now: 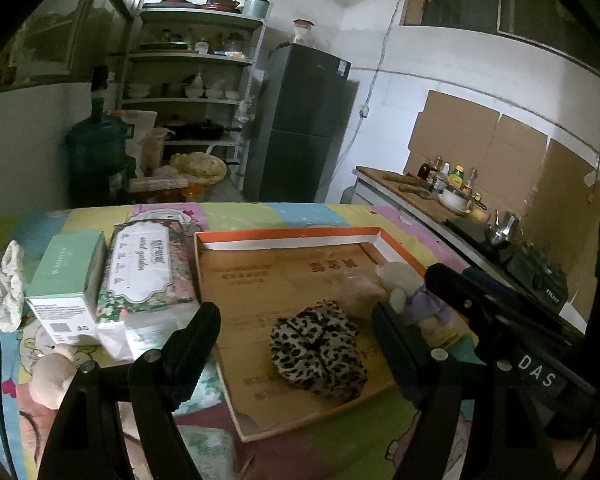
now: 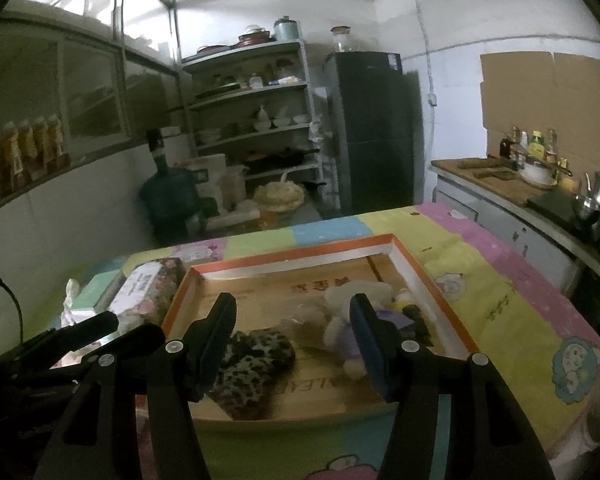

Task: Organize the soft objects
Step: 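Move both open grippers back toward the pile of soft items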

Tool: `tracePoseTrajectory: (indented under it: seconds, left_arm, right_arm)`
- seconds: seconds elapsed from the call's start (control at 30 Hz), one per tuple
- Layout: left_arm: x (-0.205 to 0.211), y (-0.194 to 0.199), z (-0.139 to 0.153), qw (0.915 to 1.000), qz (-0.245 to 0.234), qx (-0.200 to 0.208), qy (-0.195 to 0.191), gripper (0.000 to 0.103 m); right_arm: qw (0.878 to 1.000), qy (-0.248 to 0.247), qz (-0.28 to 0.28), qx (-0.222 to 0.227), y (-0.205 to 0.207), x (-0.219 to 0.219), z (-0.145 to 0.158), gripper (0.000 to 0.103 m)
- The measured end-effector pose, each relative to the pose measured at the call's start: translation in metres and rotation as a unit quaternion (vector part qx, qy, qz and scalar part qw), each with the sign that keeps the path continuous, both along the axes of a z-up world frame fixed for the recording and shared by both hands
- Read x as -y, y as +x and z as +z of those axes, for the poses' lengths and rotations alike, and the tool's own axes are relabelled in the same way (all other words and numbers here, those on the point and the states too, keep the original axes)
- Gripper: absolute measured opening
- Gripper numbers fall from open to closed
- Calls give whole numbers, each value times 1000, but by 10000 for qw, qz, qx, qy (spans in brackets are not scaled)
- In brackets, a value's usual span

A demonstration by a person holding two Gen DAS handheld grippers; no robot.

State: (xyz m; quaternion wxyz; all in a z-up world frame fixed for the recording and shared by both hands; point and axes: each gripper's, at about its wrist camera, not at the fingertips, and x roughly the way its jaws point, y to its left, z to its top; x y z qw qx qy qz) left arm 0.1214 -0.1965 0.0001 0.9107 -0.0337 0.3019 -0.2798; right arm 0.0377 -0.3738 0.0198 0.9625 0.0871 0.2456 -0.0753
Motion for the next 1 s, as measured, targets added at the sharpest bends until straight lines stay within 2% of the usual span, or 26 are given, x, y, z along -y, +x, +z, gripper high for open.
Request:
tracePoseTrajectory:
  seconds: [0.4, 1.0]
  left_arm:
    - [-35, 1, 3, 9994, 330, 36, -33, 77]
    - [-116, -2, -2, 9935, 1130, 104, -103, 77]
  right_arm:
    - [9996, -24, 290, -19, 8, -32, 0, 61]
    - [9961, -90, 866, -110, 23, -93, -3, 61]
